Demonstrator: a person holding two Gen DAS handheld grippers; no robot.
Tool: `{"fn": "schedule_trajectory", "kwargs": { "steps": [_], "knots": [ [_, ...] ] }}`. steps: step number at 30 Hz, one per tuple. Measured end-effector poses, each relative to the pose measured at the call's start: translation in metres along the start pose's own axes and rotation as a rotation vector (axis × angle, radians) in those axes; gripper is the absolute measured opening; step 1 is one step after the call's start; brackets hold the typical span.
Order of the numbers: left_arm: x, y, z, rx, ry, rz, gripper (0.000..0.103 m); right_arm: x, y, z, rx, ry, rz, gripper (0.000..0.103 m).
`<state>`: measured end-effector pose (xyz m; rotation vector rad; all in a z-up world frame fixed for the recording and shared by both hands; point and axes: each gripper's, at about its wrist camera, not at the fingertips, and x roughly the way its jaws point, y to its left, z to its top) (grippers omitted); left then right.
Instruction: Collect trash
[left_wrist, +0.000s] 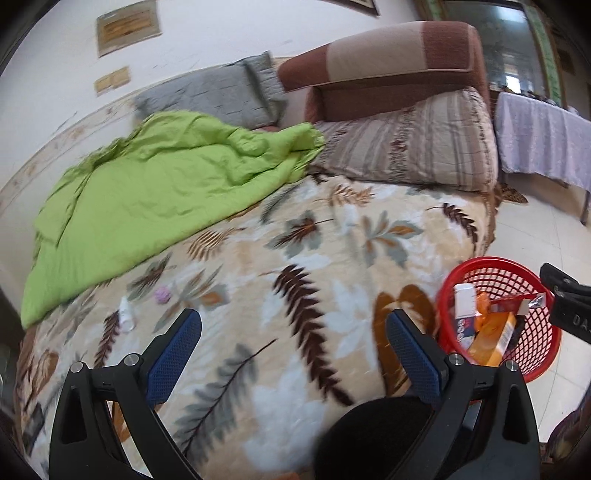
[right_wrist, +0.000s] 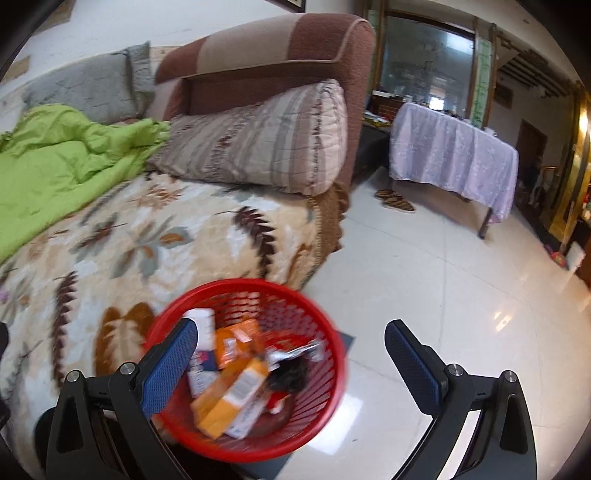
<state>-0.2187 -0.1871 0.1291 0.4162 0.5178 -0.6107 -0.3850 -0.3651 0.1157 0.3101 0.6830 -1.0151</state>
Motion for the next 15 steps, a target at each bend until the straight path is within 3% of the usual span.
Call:
{"fn": "schedule_trajectory", "kwargs": {
  "steps": [8,15],
  "knots": [
    [0.001,0.031,-0.026,-0.039,0.057,0.086,0.100,-0.026,0.037,-0.015,-0.090,-0.058,0.065,0.102],
    [-0.002,0.040,-0.027,-0.072,0.047,0.071,0.100,-0.031,0.044,-0.016,-0.115,-0.071,0.071,0.103]
  ]
}}
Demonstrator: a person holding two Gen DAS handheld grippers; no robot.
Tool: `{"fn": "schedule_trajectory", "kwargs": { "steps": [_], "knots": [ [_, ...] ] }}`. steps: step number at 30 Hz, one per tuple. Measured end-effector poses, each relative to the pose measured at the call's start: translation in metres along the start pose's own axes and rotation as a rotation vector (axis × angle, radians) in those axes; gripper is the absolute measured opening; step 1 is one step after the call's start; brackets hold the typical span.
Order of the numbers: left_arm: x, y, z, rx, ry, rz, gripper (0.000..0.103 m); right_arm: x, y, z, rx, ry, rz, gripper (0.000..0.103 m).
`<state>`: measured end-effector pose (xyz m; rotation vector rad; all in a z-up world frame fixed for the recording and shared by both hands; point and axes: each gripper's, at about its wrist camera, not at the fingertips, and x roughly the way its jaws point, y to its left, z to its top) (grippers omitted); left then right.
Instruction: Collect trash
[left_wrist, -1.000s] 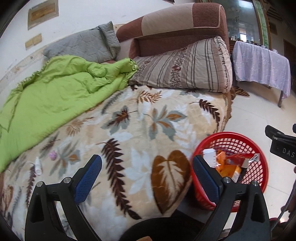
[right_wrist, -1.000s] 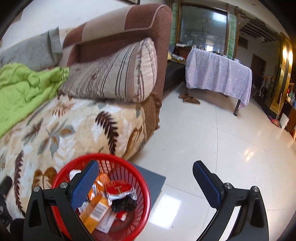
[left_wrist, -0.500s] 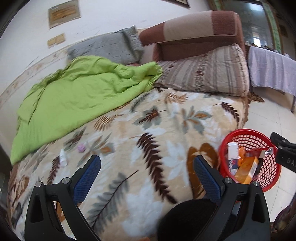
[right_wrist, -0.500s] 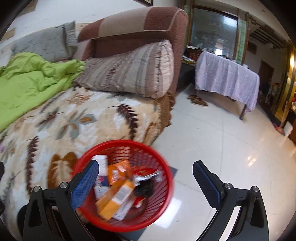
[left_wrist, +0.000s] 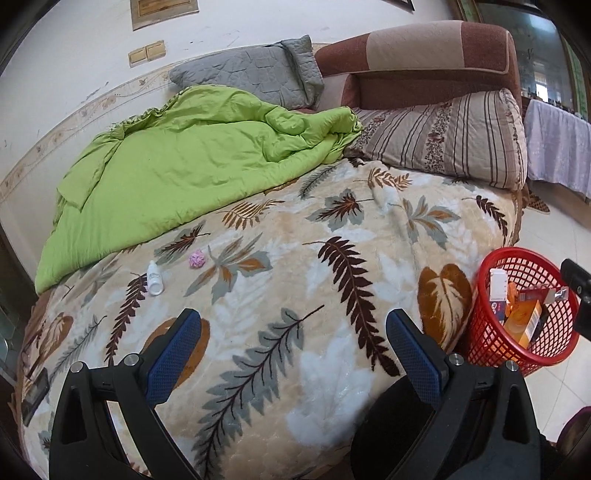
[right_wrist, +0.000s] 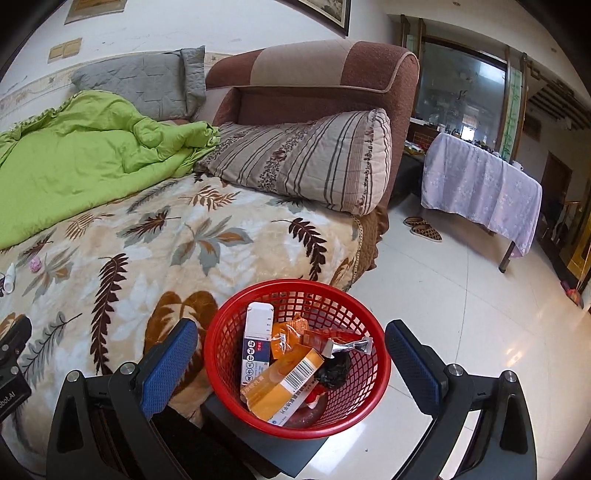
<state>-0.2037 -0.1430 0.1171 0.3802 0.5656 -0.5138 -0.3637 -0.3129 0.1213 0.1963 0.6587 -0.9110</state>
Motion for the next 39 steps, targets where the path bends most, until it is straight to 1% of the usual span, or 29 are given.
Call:
{"fn": "schedule_trajectory", "kwargs": {
  "steps": [15,39],
  "knots": [
    [0.0014,-0.0009,-0.0007,0.001,0.007,-0.004,0.100,-0.0010,-0.0059,-0.0007,0.012,0.004,-0.002,0.103],
    [0.0016,0.0023,-0.0021,-0.007,0.008,-0.005,0.100,-0.0016,0.0002,-0.0004,-0.003,0.003,-0.001,0.103]
  ]
}}
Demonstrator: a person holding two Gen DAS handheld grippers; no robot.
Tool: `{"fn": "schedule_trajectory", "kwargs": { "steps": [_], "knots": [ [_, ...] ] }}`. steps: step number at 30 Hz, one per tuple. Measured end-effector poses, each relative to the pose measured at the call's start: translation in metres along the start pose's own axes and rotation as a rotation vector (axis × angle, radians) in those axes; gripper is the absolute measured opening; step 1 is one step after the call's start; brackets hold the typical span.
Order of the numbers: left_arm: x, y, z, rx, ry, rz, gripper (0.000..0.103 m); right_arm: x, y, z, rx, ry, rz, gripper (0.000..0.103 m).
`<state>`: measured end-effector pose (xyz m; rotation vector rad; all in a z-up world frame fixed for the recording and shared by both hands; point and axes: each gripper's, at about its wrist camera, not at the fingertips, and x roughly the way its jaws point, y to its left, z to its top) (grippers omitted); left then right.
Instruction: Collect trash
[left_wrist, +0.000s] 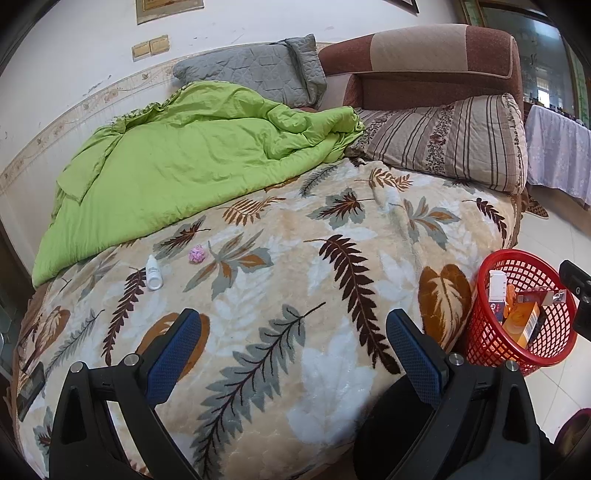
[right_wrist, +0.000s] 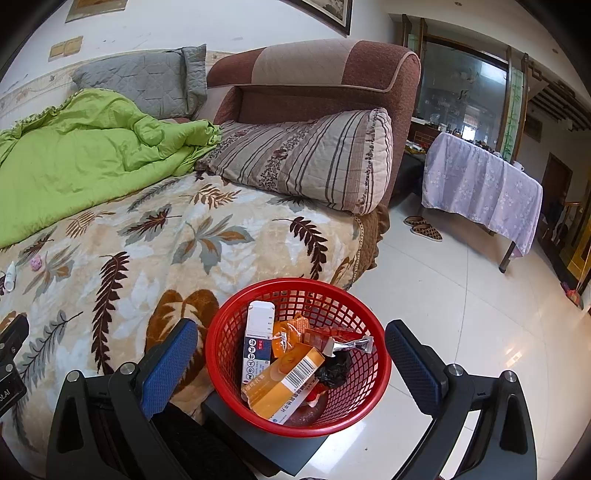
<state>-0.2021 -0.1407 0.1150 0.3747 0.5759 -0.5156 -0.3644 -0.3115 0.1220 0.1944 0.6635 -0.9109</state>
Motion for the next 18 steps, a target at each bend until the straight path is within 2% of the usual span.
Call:
{"fn": "schedule_trajectory", "kwargs": {
  "steps": [18],
  "knots": [
    [0.0004,0.0004,-0.0009,0.001,-0.001,-0.005,0.100,0.0019,0.0027,-0.0011,-0.006,0.005,0.001,0.102]
  ]
}}
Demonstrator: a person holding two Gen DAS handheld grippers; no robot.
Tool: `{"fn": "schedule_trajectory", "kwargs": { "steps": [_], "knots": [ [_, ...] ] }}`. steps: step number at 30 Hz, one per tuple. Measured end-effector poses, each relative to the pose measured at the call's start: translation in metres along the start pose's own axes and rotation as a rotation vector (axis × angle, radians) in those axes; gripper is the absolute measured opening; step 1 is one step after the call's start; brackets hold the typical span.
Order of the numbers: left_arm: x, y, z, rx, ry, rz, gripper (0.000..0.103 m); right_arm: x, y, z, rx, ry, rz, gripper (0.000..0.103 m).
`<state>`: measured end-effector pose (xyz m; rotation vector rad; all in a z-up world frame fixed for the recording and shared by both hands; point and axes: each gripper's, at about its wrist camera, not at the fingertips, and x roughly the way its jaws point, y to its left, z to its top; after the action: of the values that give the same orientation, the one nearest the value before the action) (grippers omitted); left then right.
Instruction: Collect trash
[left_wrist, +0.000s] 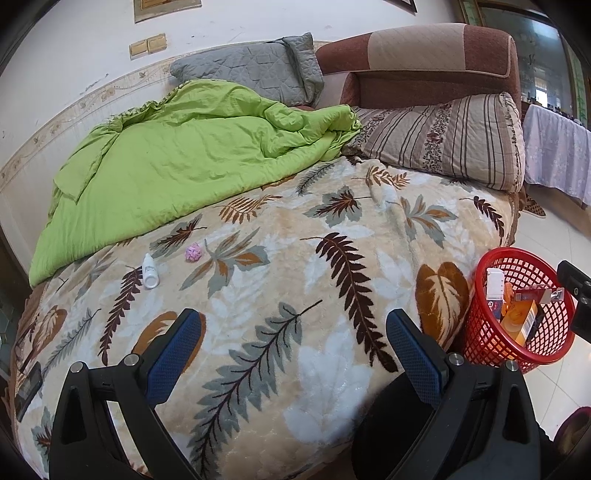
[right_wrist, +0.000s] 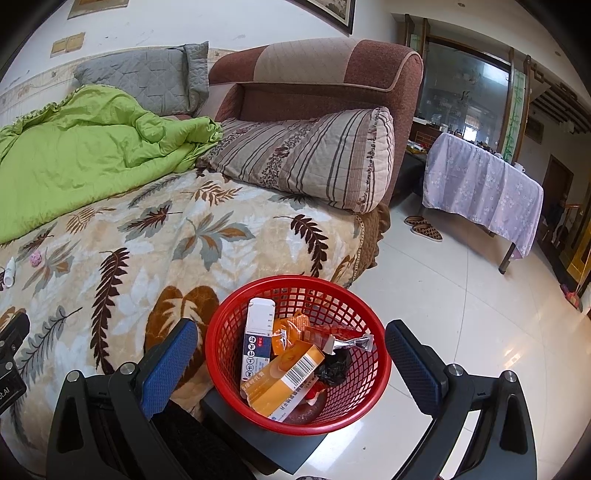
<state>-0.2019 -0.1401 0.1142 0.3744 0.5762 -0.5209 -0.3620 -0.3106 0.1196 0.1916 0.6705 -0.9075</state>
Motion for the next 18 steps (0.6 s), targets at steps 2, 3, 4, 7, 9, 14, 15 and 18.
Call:
{"fn": "schedule_trajectory", "kwargs": {
  "steps": [2,3,4,7,9,14,15,18],
  "knots": [
    [0.000,0.000,0.000,0.002,-0.002,-0.002,0.100,0.000,-0.001,0.000,0.002,-0.001,-0.001,0.103],
    [-0.001,-0.001,0.000,0.003,-0.004,-0.006,0.100,0.000,0.000,0.000,0.003,0.001,-0.001,0.103],
    [-0.001,-0.002,-0.001,0.005,-0.006,-0.008,0.100,0.001,0.000,0.000,0.001,0.001,-0.001,0.103],
    [-0.004,-0.007,-0.002,0.014,-0.013,-0.012,0.100,0.000,-0.001,-0.001,-0.004,-0.004,0.002,0.103],
    [-0.005,-0.011,-0.003,0.021,-0.015,-0.013,0.100,0.000,-0.001,-0.001,-0.004,-0.005,0.001,0.103],
    [-0.006,-0.013,-0.002,0.021,-0.016,-0.013,0.100,0.000,-0.002,-0.001,-0.003,0.000,-0.001,0.103],
    [-0.006,-0.014,-0.002,0.020,-0.017,-0.012,0.100,0.000,-0.002,-0.001,-0.003,0.000,-0.001,0.103],
    [-0.006,-0.013,-0.003,0.018,-0.016,-0.013,0.100,0.000,-0.002,-0.001,-0.005,-0.002,-0.001,0.103]
  ]
}}
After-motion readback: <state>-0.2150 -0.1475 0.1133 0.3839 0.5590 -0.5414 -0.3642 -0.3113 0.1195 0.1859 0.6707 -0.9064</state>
